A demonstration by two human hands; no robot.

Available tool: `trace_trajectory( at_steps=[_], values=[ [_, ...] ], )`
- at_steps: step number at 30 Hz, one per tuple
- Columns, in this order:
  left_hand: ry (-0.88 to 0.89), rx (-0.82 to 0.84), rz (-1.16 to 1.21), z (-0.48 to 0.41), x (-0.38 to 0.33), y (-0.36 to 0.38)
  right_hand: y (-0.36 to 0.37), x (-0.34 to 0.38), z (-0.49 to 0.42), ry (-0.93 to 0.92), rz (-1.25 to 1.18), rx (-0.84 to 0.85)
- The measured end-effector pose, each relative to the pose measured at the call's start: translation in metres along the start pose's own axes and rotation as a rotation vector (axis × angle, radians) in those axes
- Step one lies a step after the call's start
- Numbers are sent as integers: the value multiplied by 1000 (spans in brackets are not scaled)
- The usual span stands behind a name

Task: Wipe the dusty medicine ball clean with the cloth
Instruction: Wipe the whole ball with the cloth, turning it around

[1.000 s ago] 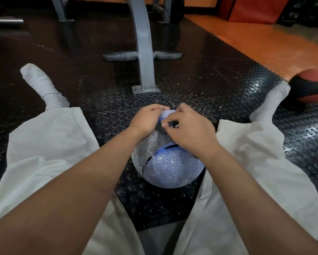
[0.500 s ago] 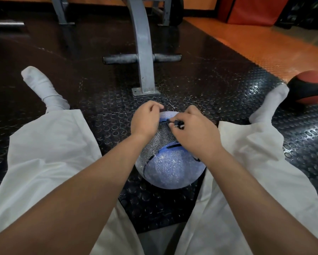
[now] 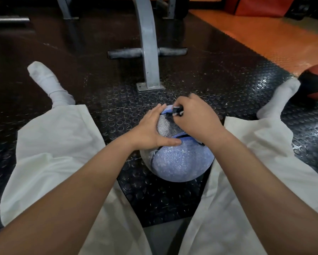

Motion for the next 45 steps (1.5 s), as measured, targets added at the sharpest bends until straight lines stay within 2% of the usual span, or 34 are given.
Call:
trace_trajectory(
  at_steps=[11, 16, 20, 24, 29, 33, 40, 45],
  values=[
    [28, 111, -212, -23, -35, 22, -4, -27, 28, -23, -63, 43],
    [23, 61, -181, -23, -33, 19, -1, -33, -8, 61, -35, -24],
    [16, 56, -122, -22, -26, 12, -2, -21, 7, 1, -15, -35],
    [44, 70, -162, -20, -28, 15, -3, -20, 39, -67, 25, 38],
    [90, 47, -186, -16, -33, 25, -4, -34, 9, 31, 11, -32],
    [63, 35, -160, -16, -31, 20, -2, -32, -15, 74, 15, -6],
    [67, 37, -150, -21, -26, 16, 1, -17, 46, -50, -29, -45],
    [69, 53, -157, -17, -30, 23, -2, -32, 20, 41, 28, -70]
  ],
)
Point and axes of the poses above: each hand's wrist, its own z-axis away from the middle knuckle, its own y-axis out of the palm, x = y × z, the point moved 4 cm from there along -z, towards the middle knuckle, and after that the axes turned 15 degrees about z, right-handed, at the moved point
